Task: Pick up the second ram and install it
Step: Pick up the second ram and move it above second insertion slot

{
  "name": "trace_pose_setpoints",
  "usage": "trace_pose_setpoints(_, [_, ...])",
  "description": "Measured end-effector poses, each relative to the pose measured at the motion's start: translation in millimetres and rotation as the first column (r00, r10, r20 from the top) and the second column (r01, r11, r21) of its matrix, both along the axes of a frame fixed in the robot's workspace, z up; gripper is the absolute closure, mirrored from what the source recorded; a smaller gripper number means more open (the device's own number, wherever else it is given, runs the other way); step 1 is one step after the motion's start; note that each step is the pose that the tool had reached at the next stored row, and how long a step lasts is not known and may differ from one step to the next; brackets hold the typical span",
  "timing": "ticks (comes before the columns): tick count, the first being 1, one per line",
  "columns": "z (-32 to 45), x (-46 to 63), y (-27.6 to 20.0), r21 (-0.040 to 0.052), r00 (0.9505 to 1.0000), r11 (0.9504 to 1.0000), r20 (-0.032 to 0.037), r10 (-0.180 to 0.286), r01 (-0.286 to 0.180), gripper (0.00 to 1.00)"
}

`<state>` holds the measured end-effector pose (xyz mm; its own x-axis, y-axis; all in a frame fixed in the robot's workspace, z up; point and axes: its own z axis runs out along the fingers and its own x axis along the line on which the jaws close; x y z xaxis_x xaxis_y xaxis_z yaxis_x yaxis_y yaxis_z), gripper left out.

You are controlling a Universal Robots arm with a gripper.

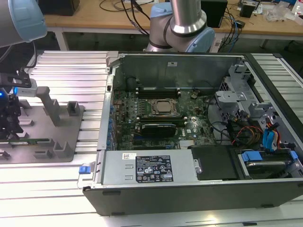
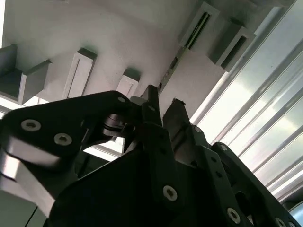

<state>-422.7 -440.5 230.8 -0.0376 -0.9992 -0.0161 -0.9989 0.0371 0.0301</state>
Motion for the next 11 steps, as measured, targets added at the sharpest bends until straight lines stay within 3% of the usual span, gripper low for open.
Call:
trace_pose_setpoints(1, [0.0,0.0,0.0,0.0000,1.0000,1.0000,0.0000,0.000,0.000,0.73])
trace_pose_setpoints(2, [-0.1,0.0,0.0,0.0000,1.0000,1.0000,0.0000,0.001,-0.001,0.66])
trace_pose_setpoints(5, [-10.0,0.0,0.1,0.0000,0.9976,0.9976,0.0000,0.070,-0.070,0.66])
trace_pose_setpoints(9, [-21.7,0.0,0.3,-0.0004,0.9970,0.9970,-0.0030,0.077,-0.077,0.66])
trace_pose_setpoints(11, [-24.0,-0.6,0.4,-0.0009,0.9969,0.9969,-0.0034,0.079,-0.079,0.66])
